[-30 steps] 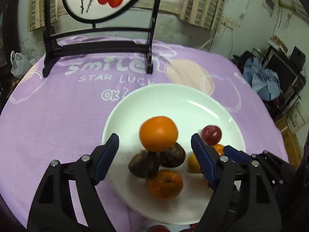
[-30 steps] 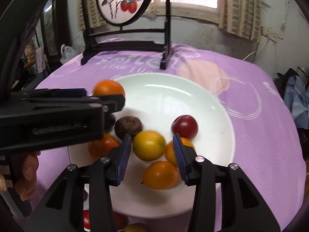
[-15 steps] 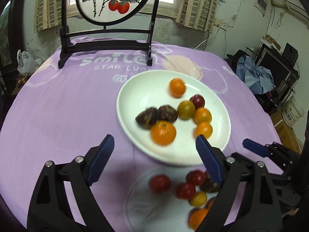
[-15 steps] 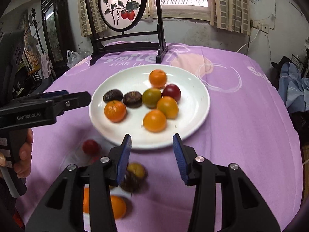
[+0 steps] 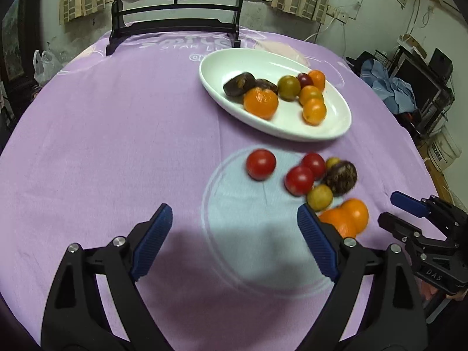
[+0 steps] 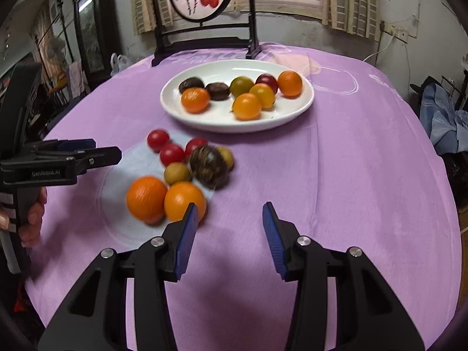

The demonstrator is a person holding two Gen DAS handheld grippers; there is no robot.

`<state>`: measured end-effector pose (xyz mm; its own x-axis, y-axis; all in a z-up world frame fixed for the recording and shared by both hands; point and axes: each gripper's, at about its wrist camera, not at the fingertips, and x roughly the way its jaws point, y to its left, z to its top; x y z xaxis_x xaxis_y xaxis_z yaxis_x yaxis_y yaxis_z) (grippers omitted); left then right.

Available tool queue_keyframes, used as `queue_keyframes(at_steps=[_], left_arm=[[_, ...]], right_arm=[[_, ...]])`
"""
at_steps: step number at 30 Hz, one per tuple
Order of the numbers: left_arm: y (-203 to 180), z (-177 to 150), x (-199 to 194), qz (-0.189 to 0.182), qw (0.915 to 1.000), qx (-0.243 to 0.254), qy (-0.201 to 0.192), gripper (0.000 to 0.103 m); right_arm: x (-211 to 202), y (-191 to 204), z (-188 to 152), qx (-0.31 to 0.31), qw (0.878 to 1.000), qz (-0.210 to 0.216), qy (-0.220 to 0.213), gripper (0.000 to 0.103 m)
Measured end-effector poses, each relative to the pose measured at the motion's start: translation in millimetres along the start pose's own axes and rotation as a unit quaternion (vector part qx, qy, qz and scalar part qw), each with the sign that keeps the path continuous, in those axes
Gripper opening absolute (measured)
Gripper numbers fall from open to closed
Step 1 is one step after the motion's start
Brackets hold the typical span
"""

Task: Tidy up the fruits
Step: 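Place mandarin and yellow-green tomato on the plate and open both tools, then grasp a mandarin with the left tool while the right tool grasps an orange tomato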

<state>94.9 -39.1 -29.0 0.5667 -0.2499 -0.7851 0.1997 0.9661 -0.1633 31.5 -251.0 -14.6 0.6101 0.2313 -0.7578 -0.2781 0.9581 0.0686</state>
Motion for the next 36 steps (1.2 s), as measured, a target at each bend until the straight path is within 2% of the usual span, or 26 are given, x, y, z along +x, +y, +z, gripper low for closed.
queue_keyframes(at_steps=[6,13,17,18,23,28,34,36], left_arm=[[-4,-12,-1,0.011,0.9998,0.019,0.001,0.090],[-6,-17,-3,-0.002,0.9996,0.028,0.005,0.090],[-4,-19,-4,-0.007,0.9995,0.029,0.008,0.090],[-3,-19,-4,-0.006,0.9995,0.029,0.008,0.090],[-1,-20,-8,-0.008,0.9996,0.028,0.008,0.090],[-18,-20,-8,-0.023,0.9987,0.046,0.010,0.090],[-38,-20,6,-0.019,0.9975,0.066,0.013,0.090],[-40,-19,15,-0.018,0.9971,0.071,0.021,0.087]], right_arm=[[16,19,-7,-0.026,0.999,0.004,0.028,0.046],[39,31,5,-0.042,0.998,0.009,0.050,0.046],[47,31,13,-0.043,0.998,0.012,0.047,0.046],[47,30,14,-0.037,0.998,0.021,0.043,0.038],[38,24,12,-0.022,0.999,0.044,0.021,0.038],[25,7,9,0.012,0.998,0.063,0.000,0.038],[15,-2,7,0.030,0.996,0.079,-0.017,0.038],[12,-5,6,0.035,0.996,0.082,-0.020,0.038]])
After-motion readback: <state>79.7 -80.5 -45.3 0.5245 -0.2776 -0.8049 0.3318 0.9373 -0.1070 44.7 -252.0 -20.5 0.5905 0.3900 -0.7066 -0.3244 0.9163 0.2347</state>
